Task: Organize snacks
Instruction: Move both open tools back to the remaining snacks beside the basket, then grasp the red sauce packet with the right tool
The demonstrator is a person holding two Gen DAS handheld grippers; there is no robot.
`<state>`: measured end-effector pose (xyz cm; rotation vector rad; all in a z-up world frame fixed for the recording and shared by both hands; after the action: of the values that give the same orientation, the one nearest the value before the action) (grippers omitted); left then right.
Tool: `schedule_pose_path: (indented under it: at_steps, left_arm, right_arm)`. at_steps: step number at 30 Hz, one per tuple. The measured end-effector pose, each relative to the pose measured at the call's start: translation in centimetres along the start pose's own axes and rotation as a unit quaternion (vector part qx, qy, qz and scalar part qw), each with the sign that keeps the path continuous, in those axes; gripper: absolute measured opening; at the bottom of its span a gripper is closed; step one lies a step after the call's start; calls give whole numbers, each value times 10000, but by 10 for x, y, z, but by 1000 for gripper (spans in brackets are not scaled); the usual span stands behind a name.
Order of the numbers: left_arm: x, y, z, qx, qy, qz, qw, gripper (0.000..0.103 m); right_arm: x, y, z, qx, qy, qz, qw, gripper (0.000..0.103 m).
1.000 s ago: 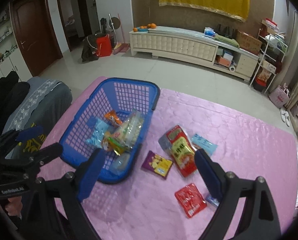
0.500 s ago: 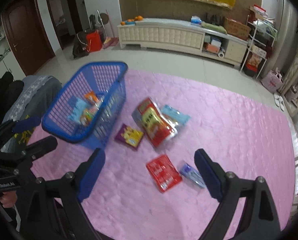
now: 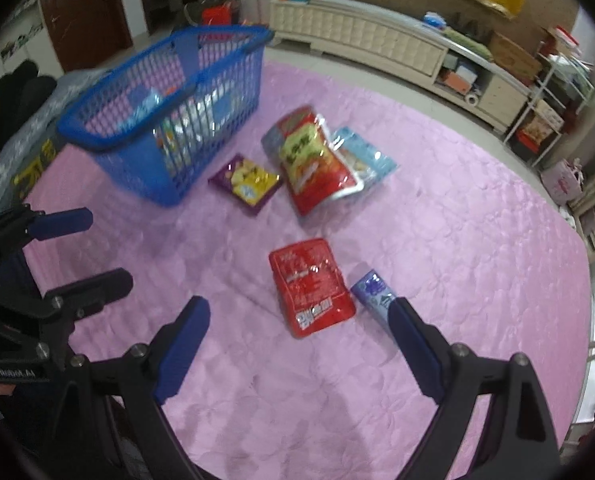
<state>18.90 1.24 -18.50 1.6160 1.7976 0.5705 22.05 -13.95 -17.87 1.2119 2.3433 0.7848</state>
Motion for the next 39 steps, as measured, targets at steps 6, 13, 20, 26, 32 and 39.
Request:
schedule_pose_path:
  at_steps: [6,13,20,26,32,39]
  left_arm:
    - [3,-17,15,181,103,-184,9996,80]
    - [9,-35,39,533,75,-679,9962,80]
    - [4,-35,58,624,183,-756,9950,80]
    - [3,-35,69,677,175,-772,9946,80]
    - [9,-41,72,743,231,-866,9932,80]
    - [15,-50,59,718,294,-919,9927,80]
  right_arm:
    - [-6,-14,28,213,217,118,9995,93]
    - [-5,-22,54,200,659,-312,9971,93]
    - [-10,-17,79,181,824,-739,9937,93]
    - [-3,-24,98,461,1069,-1310,9845,86]
    - [6,-29,86,322,1338,-1335,9814,61]
    - [21,-40,71,240,1437,-1545,9772,38]
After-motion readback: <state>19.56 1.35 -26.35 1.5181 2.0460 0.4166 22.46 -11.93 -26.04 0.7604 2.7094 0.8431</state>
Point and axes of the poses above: each gripper's, at about its wrist camera, not at the fingertips, and z roughly the way its jaws point, x to its left, y to its top, the point moved 6 cm from there along z, roughly the way its jaws point, and after that the axes turned 13 degrees about -x, right-handed, at the moved point
